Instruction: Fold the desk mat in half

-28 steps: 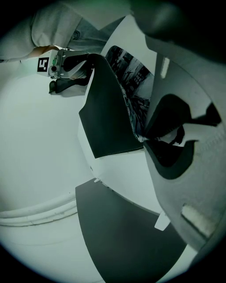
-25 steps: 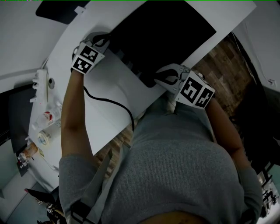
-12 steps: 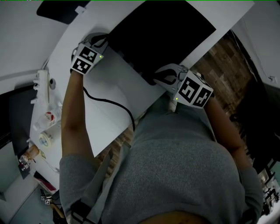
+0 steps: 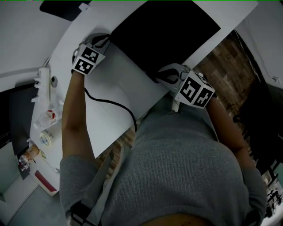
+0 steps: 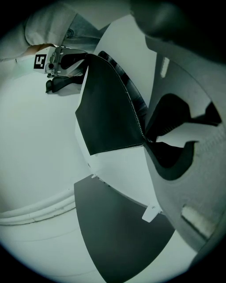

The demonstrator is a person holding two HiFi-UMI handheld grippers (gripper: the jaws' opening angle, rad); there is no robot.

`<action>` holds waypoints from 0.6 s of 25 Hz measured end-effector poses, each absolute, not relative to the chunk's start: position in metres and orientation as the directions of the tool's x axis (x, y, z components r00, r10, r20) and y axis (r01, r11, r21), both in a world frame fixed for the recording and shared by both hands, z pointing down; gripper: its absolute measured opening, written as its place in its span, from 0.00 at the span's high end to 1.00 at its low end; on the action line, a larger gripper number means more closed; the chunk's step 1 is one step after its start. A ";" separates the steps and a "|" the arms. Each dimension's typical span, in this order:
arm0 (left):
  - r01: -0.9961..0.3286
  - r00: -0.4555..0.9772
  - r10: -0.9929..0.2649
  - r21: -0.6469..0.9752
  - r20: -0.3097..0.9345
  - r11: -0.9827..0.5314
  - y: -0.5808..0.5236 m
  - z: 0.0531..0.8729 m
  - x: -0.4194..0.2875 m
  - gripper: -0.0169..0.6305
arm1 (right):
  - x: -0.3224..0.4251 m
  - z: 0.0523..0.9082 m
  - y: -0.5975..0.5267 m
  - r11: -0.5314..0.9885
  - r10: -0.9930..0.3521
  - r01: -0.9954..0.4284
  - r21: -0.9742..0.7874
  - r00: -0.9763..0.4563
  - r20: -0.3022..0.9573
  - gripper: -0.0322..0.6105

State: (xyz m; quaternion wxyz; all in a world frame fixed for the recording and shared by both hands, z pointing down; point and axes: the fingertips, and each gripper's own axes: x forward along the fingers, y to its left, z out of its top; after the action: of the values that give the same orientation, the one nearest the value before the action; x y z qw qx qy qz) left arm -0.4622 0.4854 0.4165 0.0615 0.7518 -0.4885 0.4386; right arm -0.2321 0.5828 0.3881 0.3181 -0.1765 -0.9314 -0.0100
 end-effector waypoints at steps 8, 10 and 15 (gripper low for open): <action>-0.832 0.059 -0.724 -0.367 0.687 -0.416 0.494 0.410 -0.480 0.97 | -0.234 0.391 0.585 0.952 0.282 0.298 -0.077 -0.743 0.606 0.88; -0.872 0.035 -0.762 -0.352 0.647 -0.339 0.497 0.401 -0.488 0.97 | -0.234 0.389 0.586 0.952 0.287 0.295 -0.086 -0.752 0.593 0.89; -0.932 -0.009 -0.846 -0.311 0.533 -0.185 0.508 0.376 -0.484 0.97 | -0.239 0.374 0.585 0.952 0.291 0.293 -0.085 -0.793 0.535 0.91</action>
State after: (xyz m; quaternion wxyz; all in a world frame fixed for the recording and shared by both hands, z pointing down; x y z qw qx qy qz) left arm -0.4842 0.5084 0.3756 0.0675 0.7005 -0.6347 0.3191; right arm -0.2387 0.5848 0.3741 0.2821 -0.1542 -0.9469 -0.0012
